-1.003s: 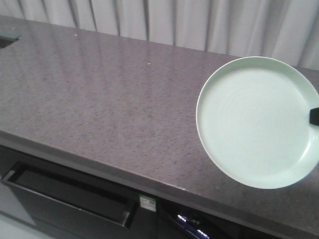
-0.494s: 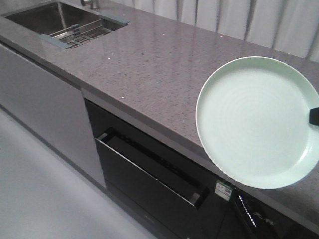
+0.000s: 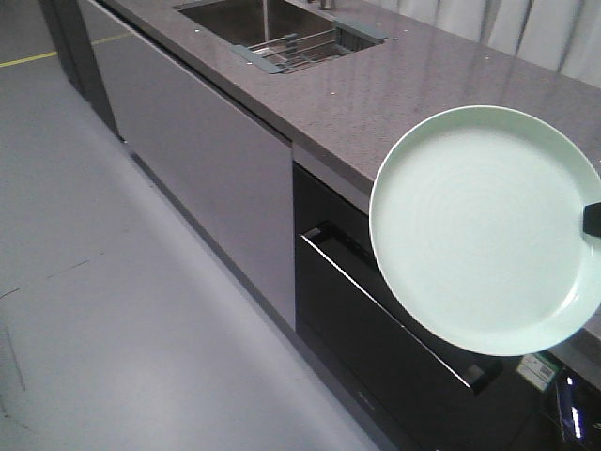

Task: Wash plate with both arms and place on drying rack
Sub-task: 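Hold the plate in the right gripper while the base turns away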

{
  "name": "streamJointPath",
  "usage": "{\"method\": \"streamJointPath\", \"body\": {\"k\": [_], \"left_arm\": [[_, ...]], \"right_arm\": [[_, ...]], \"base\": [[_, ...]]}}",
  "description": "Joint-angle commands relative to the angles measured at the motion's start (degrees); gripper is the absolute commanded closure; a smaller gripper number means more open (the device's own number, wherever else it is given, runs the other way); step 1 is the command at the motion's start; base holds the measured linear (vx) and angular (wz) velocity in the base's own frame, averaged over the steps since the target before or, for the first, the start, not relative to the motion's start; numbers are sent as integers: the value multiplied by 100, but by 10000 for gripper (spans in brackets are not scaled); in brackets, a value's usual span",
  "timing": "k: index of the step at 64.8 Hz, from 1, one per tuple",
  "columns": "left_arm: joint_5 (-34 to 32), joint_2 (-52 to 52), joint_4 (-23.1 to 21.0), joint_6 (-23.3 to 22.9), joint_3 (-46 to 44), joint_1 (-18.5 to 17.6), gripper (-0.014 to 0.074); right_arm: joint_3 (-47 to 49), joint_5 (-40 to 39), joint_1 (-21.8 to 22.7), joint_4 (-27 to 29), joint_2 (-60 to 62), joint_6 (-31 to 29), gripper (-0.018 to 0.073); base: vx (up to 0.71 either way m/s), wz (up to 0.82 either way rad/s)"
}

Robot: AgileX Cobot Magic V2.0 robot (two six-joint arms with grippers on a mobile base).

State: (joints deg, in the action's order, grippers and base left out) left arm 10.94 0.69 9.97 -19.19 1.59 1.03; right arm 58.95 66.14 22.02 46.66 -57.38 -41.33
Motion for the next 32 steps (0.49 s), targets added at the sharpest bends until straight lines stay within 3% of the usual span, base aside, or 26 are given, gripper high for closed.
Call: {"method": "streamJointPath", "body": {"k": [1,32], "left_arm": [[-405,81,0,-9,103,-37,603],[-405,81,0,-9,103,-37,603]], "right_arm": [[139,-206,42,336,58,-57,566],[139,-206,42,336,58,-57,566]], "base": [[-10,52],[-8,52]]}}
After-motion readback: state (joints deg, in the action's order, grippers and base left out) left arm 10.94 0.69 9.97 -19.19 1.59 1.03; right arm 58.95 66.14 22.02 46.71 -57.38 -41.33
